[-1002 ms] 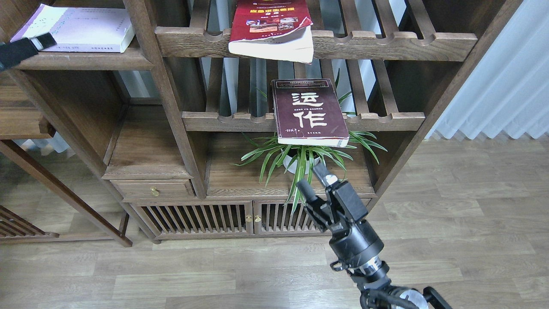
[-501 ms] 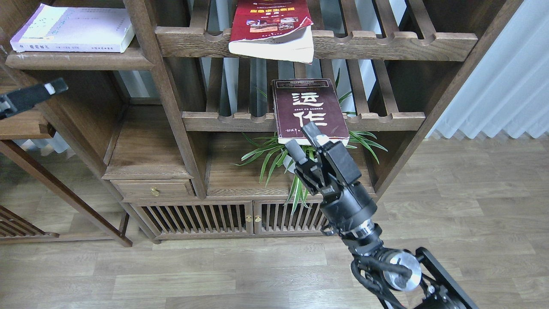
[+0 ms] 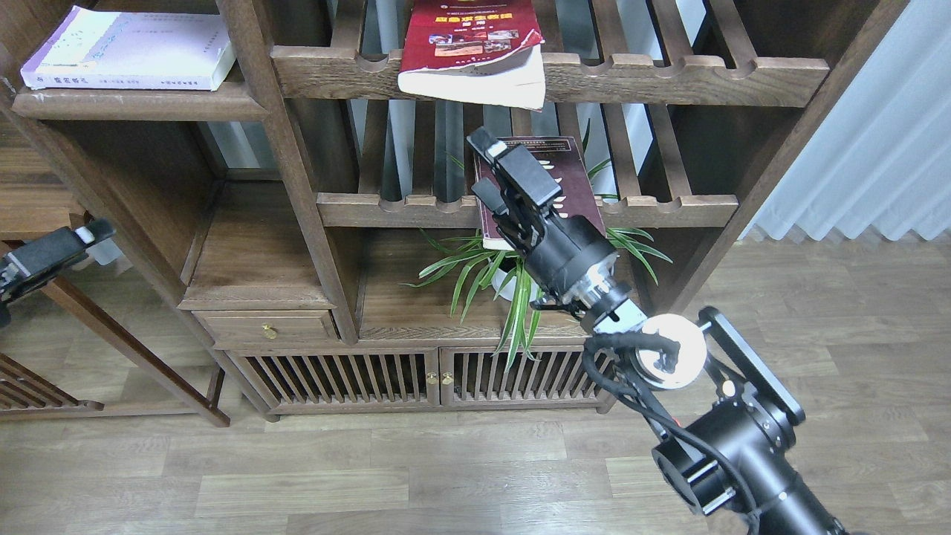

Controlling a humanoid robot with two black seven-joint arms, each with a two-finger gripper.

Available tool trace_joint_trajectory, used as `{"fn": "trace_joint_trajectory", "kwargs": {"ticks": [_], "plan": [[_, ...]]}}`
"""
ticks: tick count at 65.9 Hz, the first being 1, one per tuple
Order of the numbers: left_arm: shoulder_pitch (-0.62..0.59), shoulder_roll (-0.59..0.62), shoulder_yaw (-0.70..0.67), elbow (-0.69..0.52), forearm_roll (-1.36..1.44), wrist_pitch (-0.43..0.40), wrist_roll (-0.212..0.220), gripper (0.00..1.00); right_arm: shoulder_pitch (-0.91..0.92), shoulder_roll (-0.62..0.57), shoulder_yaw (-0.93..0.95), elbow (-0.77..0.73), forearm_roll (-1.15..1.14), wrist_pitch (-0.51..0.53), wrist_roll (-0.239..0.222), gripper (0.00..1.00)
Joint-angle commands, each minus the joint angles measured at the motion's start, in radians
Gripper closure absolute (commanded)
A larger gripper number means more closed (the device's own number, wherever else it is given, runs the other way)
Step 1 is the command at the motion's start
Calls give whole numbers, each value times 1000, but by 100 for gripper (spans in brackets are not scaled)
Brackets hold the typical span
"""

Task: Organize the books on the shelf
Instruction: 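Raise the right gripper and grasp the red book on the top shelf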

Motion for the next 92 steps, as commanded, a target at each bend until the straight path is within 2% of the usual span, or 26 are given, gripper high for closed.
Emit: {"fn": "trace_joint_trajectory", "kwargs": {"ticks": [1, 8, 30, 39, 44, 52, 65, 70, 73, 74, 76, 77, 79, 80, 84, 89, 92], "plan": [[42, -23, -24, 2, 0, 0, 0, 6, 38, 0, -10, -5, -4, -15, 20, 1], [53, -32, -27, 3, 0, 0, 0, 6, 93, 0, -15, -14, -4, -55, 38, 1], [70, -38, -36, 11, 0, 0, 0, 5, 190, 0, -15, -63, 4, -98, 40, 1], [82, -40, -41, 19, -1, 0, 0, 4, 222, 0, -15, -65, 4, -144, 41, 5], [99, -40, -44, 26, -7, 0, 0, 3, 252, 0, -13, -82, 6, -189, 63, 7], [105, -40, -44, 46, -18, 0, 0, 3, 282, 0, -10, -112, 12, -193, 89, 8], [107, -40, -46, 49, -34, 0, 0, 2, 293, 0, -6, -151, 16, -193, 94, 11], [108, -40, -46, 63, -35, 0, 0, 1, 298, 0, 2, -154, 18, -193, 92, 21], [111, -40, -47, 75, -35, 0, 0, 1, 298, 0, 11, -155, 18, -193, 92, 31], [111, -40, -49, 81, -35, 0, 0, 1, 298, 0, 22, -154, 19, -192, 92, 40], [111, -40, -50, 88, -35, 0, 0, 1, 296, 0, 31, -154, 24, -186, 92, 48], [111, -40, -50, 95, -35, 0, 0, 1, 295, 0, 39, -154, 32, -180, 94, 59], [111, -40, -50, 98, -35, 0, 0, 1, 295, 0, 42, -154, 39, -175, 95, 66], [113, -40, -50, 103, -35, 0, 0, 1, 295, 0, 45, -154, 47, -169, 97, 75], [113, -40, -50, 109, -35, 0, 0, 1, 288, 0, 43, -154, 62, -141, 100, 86], [113, -40, -52, 111, -35, 0, 0, 1, 282, 0, 31, -154, 62, -114, 100, 95], [113, -40, -52, 111, -35, 0, 0, 1, 279, 0, 28, -154, 62, -112, 98, 95]]}}
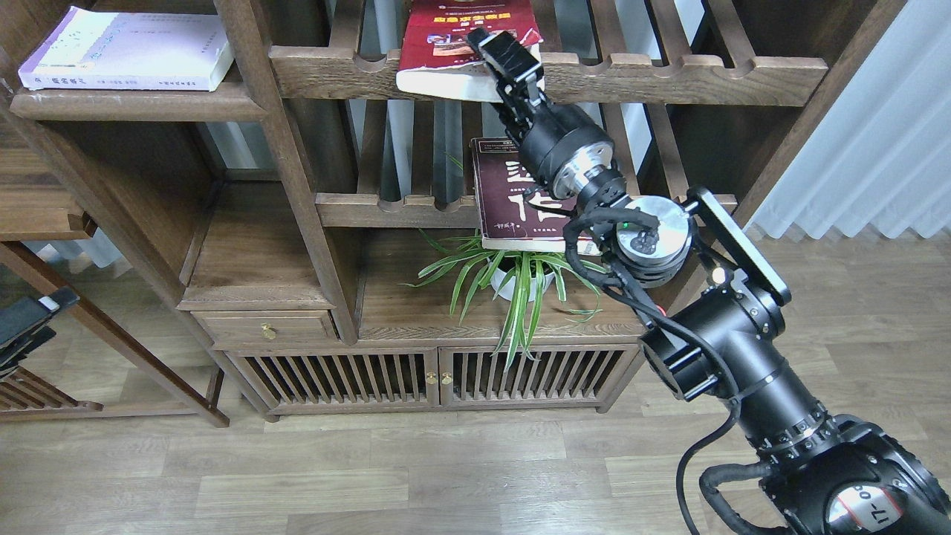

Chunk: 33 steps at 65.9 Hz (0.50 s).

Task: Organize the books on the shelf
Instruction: 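Raise the right gripper and grasp the red book on the top shelf, then pull the red book off the shelf and lower it with the right gripper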

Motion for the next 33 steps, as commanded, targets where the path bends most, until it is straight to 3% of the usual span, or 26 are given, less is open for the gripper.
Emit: {"fn": "trace_joint_trajectory", "kwargs": {"ticks": [1, 9, 28, 33], "plan": [[0, 0, 0, 1, 0, 0, 0, 1, -11, 0, -15, 1, 2, 21, 0, 95], [0, -9, 0, -5, -6, 0, 0, 1, -34, 0, -21, 17, 4, 26, 0, 95], [11, -106, 92, -14, -169, 0, 0, 0, -188, 0, -6, 219, 7, 51, 0, 95], [11, -136, 93, -16, -169, 0, 0, 0, -225, 0, -6, 247, 9, 101, 0, 95]]}}
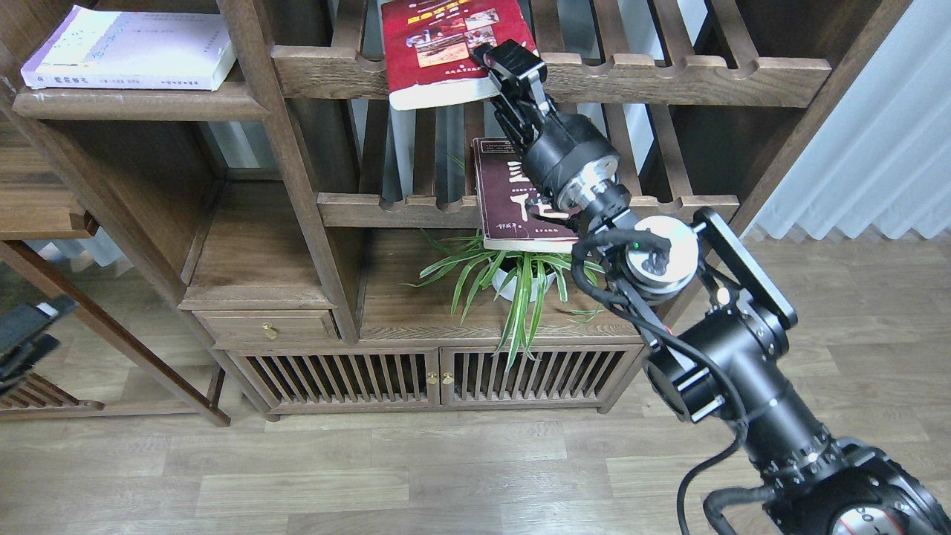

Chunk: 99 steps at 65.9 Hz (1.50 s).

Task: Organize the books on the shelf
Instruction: 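Pull the red book off the shelf and lower it with the right gripper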

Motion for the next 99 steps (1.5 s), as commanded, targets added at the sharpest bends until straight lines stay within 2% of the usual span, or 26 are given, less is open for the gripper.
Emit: {"fn": "trace_joint_trajectory", "kwargs": {"ticks": [1, 4, 12, 20, 30, 46, 61, 84, 99], "plan": [[0, -40, 11, -2, -5, 0, 0, 0, -61, 0, 3, 49, 1, 60, 2, 95], [2, -45, 11, -2, -5, 0, 0, 0, -84, 0, 3, 53, 1, 126, 0, 95], [2, -78, 14, -4, -9, 0, 0, 0, -159, 0, 3, 68, 1, 224, 0, 95], [3, -138, 32, -4, -8, 0, 0, 0, -245, 0, 16, 77, 1, 295, -1, 95], [3, -146, 55, -4, -6, 0, 0, 0, -345, -3, 78, 77, 17, 395, -10, 95], [3, -146, 62, -2, -6, 0, 0, 0, -480, -175, 113, 72, 171, 544, -9, 95], [3, -149, 85, -4, -6, 0, 0, 0, -638, -251, 185, 66, 215, 683, -10, 95], [-3, -175, 94, -16, -6, 0, 0, 0, -799, -314, 225, 14, 274, 689, -12, 95], [-6, -238, 152, -19, -5, 0, 0, 0, -887, -304, 228, -30, 271, 689, -64, 95]]}}
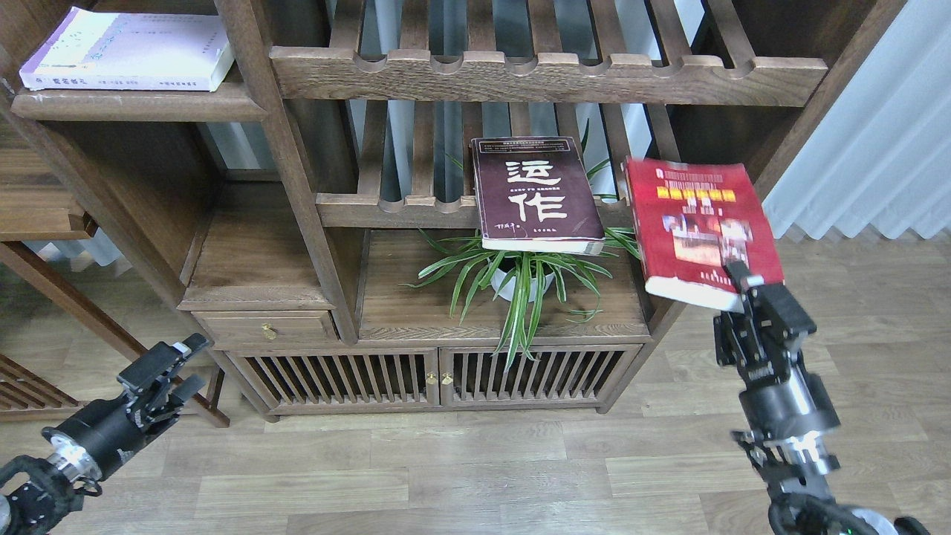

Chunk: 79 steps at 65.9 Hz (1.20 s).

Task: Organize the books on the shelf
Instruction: 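Pull the red book off the shelf and lower it with the right gripper, then grasp the red book with both grippers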

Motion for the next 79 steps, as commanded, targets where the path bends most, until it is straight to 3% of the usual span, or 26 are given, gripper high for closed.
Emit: {"fn": "trace_joint_trajectory", "kwargs": {"ticks": [1, 37, 65, 79], "plan": [[-1, -35, 40, -3, 0, 0, 0, 0, -45, 5, -8, -17, -2, 0, -26, 95], [33, -233, 205, -23, 4, 0, 0, 0, -102, 148, -101, -124, -92, 0, -80, 94], [76, -396, 259, -57, 8, 0, -4, 1, -122, 232, -195, -193, -151, 0, -200, 93], [76, -409, 284, -57, 8, 0, -42, 4, -114, 234, -209, -216, -178, 0, -227, 95]]}}
